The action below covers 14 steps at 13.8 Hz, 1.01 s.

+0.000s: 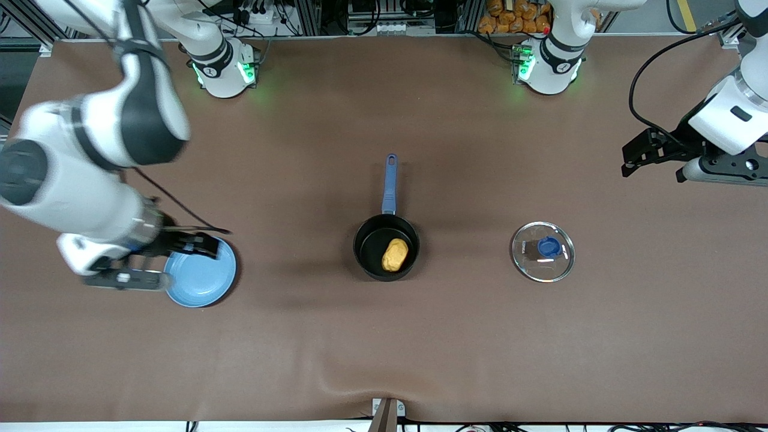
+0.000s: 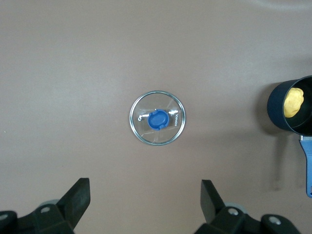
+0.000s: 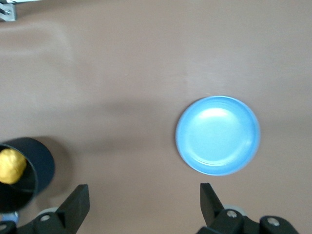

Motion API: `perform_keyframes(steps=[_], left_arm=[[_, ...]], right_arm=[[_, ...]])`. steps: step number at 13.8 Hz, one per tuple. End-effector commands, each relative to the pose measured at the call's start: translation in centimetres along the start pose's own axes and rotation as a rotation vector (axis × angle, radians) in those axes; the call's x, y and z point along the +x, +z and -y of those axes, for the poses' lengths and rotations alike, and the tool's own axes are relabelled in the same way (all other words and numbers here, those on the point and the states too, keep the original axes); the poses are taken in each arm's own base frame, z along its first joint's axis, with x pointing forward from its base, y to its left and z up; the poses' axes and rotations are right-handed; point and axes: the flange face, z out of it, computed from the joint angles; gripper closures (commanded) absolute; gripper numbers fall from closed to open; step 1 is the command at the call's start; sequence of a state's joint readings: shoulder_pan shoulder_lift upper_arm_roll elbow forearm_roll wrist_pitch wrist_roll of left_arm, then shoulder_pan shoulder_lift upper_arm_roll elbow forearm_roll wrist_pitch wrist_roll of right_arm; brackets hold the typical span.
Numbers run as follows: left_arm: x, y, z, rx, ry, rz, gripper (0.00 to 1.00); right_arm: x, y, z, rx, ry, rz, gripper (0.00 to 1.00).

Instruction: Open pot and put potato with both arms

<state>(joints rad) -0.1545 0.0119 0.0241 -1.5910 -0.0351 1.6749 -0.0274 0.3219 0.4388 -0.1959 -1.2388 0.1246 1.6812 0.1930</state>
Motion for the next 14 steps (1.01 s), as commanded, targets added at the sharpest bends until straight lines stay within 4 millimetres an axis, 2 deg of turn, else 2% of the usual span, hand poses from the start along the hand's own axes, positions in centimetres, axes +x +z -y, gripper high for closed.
perform_keyframes(steps=[1, 2, 3, 4, 6, 7, 14], left_arm=[[0.2, -0.4, -0.2, -0.019, -0.001, 0.019, 0.0], [0.1, -0.9, -0.1, -0.012, 0.0, 0.013, 0.0], [0.2, -2.3, -0.5, -0.01, 0.006, -0.015, 0.0], [0.2, -3.5, -0.1, -0.01, 0.001, -0.039, 0.0], [0.2, -4.6, 0.3, -0.009, 0.022, -0.062, 0.0], [0.3, -3.9, 0.4, -0.007, 0.03, -0.046, 0.0], [0.4, -4.3, 0.3, -0.029, 0.036, -0.06, 0.0]], right_arm=[[-1.7, -4.2, -5.0, 0.025, -0.019, -0.013, 0.0], [-2.5, -5.5, -6.5, 0.031, -0.001, -0.024, 0.0], [-3.4, -6.7, -7.6, 0.02, 0.008, -0.034, 0.0], [-4.6, -7.6, -8.5, -0.001, 0.004, -0.038, 0.0], [-6.7, -9.2, -9.4, -0.003, 0.002, -0.049, 0.0], [-7.2, -9.9, -9.5, -0.013, 0.0, -0.059, 0.0], [-9.8, -12.3, -10.0, -0.023, 0.004, -0.091, 0.0]])
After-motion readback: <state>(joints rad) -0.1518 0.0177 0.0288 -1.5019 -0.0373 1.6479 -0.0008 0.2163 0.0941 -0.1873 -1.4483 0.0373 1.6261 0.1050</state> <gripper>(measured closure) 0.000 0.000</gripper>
